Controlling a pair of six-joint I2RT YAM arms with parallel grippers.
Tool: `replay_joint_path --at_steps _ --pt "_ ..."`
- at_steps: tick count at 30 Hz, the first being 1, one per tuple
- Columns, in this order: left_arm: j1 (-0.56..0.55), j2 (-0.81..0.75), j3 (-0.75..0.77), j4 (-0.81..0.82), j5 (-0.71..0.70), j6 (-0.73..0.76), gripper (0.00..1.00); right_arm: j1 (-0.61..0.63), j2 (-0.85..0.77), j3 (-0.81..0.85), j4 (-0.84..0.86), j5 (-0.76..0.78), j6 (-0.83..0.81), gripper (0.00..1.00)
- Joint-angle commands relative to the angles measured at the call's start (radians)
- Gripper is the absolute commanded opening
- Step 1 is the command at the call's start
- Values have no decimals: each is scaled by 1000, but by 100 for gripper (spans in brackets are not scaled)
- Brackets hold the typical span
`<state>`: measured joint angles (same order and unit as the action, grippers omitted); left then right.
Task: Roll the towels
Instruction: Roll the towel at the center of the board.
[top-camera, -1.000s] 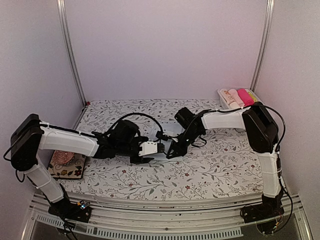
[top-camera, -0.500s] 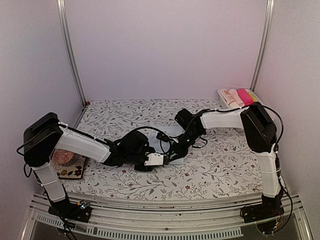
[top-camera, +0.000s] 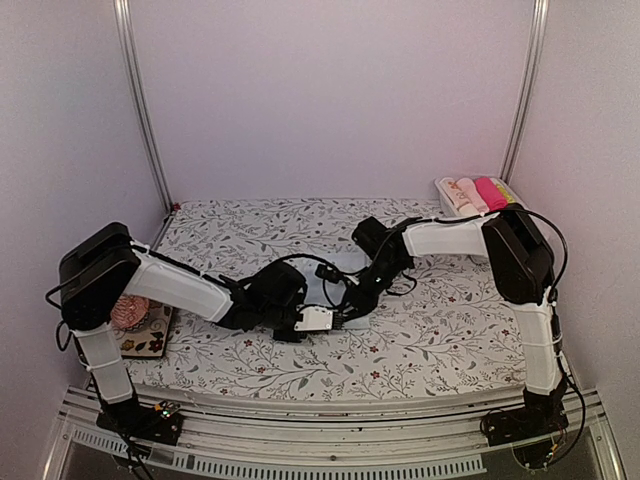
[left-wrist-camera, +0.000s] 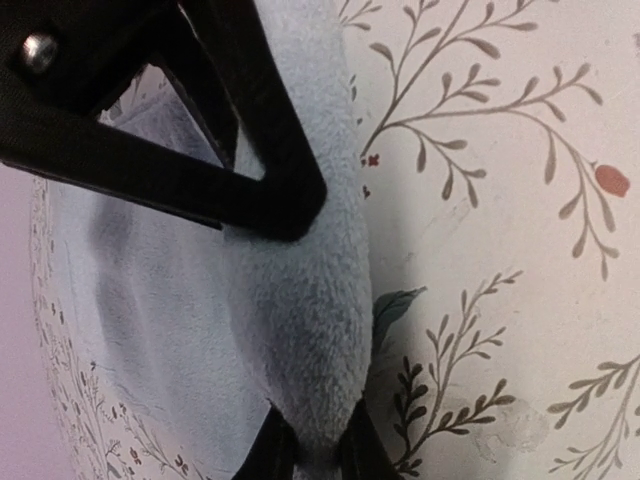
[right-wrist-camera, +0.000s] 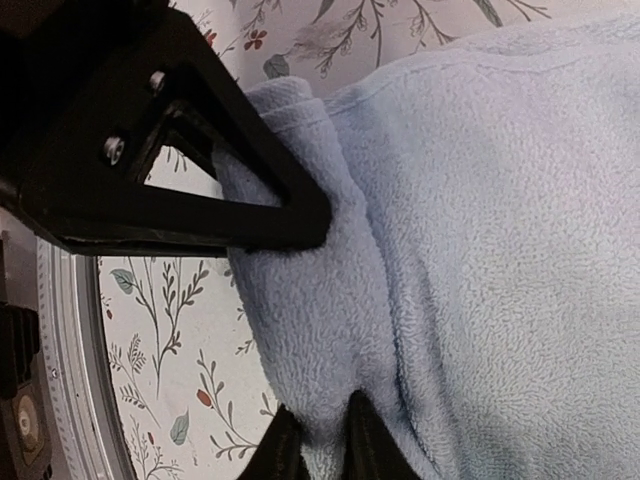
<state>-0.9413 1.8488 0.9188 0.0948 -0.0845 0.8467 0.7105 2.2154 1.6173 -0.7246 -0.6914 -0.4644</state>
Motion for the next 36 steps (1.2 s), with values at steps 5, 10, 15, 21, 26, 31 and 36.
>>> replay_joint_path --at_steps 5,10,15,21,26,31,36 --pt "47 46 183 -350 259 -88 0 -35 -167 -156 118 141 -56 40" --pt "89 92 263 -460 372 -127 0 -37 -316 -309 278 192 -107 53" --pt "124 184 368 -568 476 -157 0 -37 -503 -508 453 217 -188 59" --pt "190 315 511 -697 586 -196 4 7 -654 -711 616 284 -280 59" --pt "232 385 608 -780 688 -224 5 64 -705 -837 747 353 -365 58" --pt "259 428 671 -847 775 -225 8 111 -646 -847 835 448 -417 58" --pt "270 462 705 -887 823 -228 9 135 -553 -814 905 507 -468 57"
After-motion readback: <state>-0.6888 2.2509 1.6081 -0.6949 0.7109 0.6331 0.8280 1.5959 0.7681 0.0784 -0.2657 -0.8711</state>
